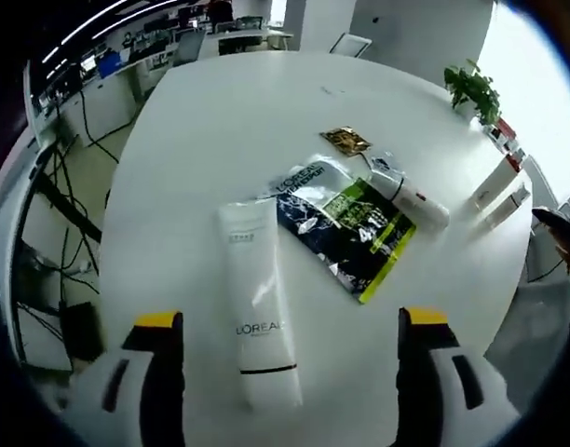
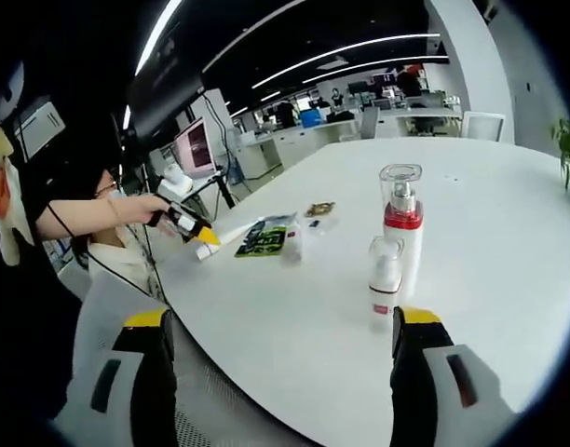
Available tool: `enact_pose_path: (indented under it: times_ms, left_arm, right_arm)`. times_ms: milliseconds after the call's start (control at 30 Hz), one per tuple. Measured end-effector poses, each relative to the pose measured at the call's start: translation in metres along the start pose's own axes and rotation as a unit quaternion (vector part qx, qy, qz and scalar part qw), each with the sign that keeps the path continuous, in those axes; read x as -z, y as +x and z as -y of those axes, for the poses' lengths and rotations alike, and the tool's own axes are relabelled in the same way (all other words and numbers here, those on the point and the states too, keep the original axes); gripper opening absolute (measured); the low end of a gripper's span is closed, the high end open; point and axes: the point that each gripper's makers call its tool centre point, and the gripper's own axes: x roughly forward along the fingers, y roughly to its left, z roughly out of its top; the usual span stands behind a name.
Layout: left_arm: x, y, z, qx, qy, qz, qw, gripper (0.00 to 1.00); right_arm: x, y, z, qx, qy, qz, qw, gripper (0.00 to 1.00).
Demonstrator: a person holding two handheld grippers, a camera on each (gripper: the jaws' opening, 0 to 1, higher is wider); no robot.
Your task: Arrange the skincare products in the storage area until every visible bottle or jar stands upright without overlapping.
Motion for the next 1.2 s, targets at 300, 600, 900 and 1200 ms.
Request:
enact_pose_path:
  times_ms: [300, 600, 900, 1200]
  left_arm:
    - [0.003, 0.01, -0.01, -0.014, 0.003, -0.028, 0.9995, 0.79]
    - [0.004, 0.025, -0.019, -0.025, -0.002, -0.046, 0.9986, 0.7]
    - [0.008, 0.023, -0.02, -0.034, -0.014, -0.059, 0.9975, 0.65]
    - [0.004, 0.03, -0.026, -0.044, -0.008, -0.063, 0.997, 0.59]
  right_arm:
    - [-0.002, 0.008, -0.008, -0.012, -0.002, -0.005, 0.9999, 0.97]
    - [-0.005, 0.016, -0.013, -0.023, -0.008, -0.013, 0.9996, 0.97]
    - [-0.003, 0.012, -0.014, -0.026, -0.016, -0.026, 0.9992, 0.97]
    - [-0.007, 0.016, -0.017, -0.026, -0.023, -0.034, 0.9988, 0.96]
